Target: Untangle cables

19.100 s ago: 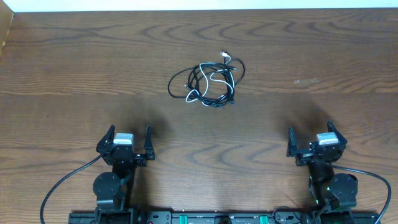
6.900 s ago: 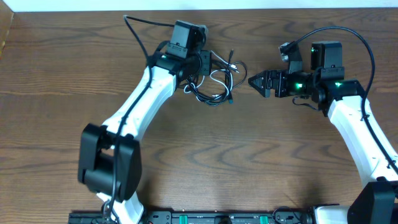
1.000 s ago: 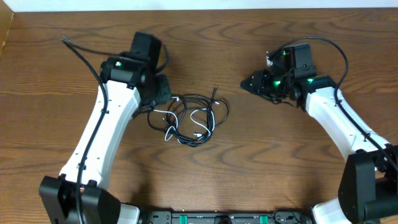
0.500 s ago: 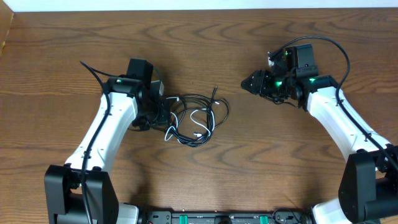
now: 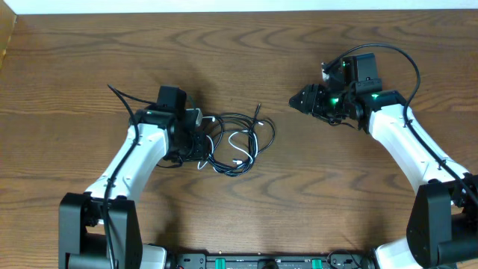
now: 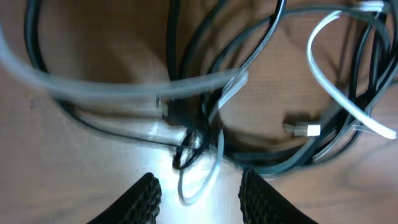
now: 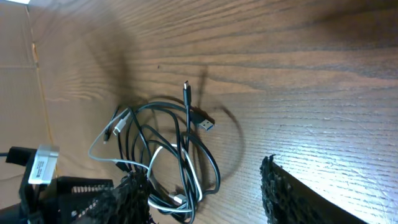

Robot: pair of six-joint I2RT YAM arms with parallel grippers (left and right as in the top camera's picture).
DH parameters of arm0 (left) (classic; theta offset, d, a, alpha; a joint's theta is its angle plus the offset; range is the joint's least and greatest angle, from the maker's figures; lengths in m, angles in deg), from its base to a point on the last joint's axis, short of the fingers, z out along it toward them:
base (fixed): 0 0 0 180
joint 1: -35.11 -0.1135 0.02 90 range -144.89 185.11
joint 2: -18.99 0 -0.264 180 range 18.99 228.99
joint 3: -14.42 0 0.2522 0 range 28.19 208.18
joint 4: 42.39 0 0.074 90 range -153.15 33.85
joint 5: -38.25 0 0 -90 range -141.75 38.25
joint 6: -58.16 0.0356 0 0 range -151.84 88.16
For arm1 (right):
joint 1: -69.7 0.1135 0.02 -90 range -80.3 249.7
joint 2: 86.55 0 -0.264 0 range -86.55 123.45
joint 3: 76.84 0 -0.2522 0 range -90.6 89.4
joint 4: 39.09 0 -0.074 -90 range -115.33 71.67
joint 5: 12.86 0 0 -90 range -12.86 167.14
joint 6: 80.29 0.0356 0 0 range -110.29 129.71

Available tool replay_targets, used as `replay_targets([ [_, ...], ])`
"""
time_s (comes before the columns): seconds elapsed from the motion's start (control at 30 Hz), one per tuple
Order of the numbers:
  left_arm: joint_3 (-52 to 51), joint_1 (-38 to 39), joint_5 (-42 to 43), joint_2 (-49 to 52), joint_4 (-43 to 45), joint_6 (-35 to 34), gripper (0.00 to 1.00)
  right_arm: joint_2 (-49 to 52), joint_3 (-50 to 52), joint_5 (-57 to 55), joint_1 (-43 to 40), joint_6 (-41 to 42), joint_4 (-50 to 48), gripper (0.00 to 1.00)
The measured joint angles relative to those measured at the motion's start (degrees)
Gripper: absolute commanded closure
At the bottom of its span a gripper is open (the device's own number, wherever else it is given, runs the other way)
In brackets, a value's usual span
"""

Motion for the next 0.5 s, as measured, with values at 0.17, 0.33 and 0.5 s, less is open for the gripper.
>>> replay_targets([
  [0.17,-3.2,0.0,1.5,0.0,4.7,0.3,0.56,0.0,0.0,0.0,0.0,0.0,0.2,0.42],
  [0.33,-4.9,0.0,3.8,0.0,6.0,0.3,0.57,0.0,0.0,0.0,0.0,0.0,0.1,0.41],
  [0.5,-4.9,0.0,4.5,0.0,5.9,0.3,0.62,0.0,0.0,0.0,0.0,-0.2,0.1,0.40],
])
